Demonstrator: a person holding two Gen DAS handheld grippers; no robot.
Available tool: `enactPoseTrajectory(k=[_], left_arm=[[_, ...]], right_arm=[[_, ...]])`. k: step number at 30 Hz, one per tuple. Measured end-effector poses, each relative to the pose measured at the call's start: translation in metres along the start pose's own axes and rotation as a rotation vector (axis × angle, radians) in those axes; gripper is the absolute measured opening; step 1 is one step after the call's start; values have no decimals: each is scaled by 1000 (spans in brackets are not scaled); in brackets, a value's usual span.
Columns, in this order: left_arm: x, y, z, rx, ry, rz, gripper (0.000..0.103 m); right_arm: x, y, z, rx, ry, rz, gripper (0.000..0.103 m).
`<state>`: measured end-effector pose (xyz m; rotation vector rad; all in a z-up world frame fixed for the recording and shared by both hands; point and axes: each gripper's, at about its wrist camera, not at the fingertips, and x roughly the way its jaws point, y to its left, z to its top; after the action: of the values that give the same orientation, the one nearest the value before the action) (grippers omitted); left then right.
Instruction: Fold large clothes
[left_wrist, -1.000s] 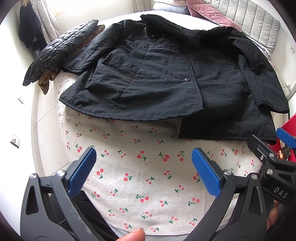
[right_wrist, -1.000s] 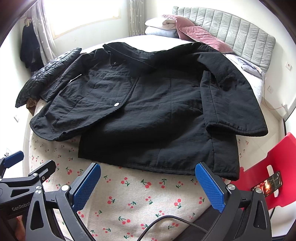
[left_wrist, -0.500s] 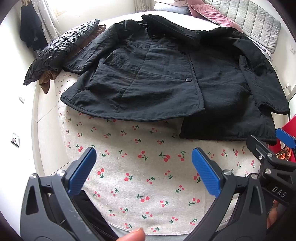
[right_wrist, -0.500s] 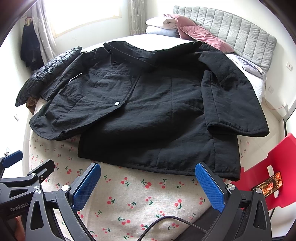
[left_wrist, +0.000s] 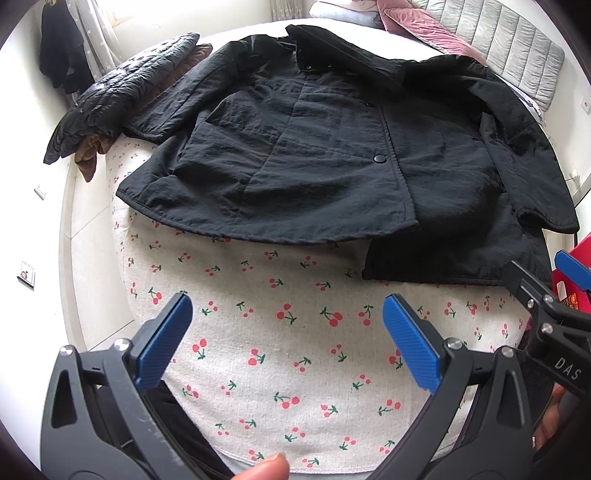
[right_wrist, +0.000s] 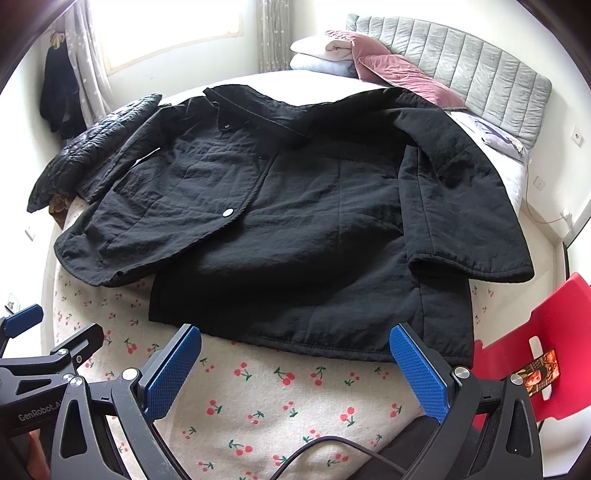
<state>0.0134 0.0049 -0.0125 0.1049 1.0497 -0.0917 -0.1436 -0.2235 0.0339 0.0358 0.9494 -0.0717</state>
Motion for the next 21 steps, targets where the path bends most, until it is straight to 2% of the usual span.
enactPoseTrajectory(k=[4,8,12,15,17,21], left_arm=[[4,3,4,7,-20,7,103],[6,9,12,17,-51,-16,103],[10,21,28,44,-65,13,103],[12,36,44,49,-61,13,103],[13,47,60,43,-70,15,103],[13,58,97,51,-116,68,103]], right_arm=[[1,-6,5,-18,-17,-15,103],[4,-18,11,-24,-40,28,103],[6,-37,23,-25,-61,29,103],[6,-55,36,-9,-61,28,103],[8,-67,48,13,-64,62,103],[20,-78,77,-2,-16,93,103]])
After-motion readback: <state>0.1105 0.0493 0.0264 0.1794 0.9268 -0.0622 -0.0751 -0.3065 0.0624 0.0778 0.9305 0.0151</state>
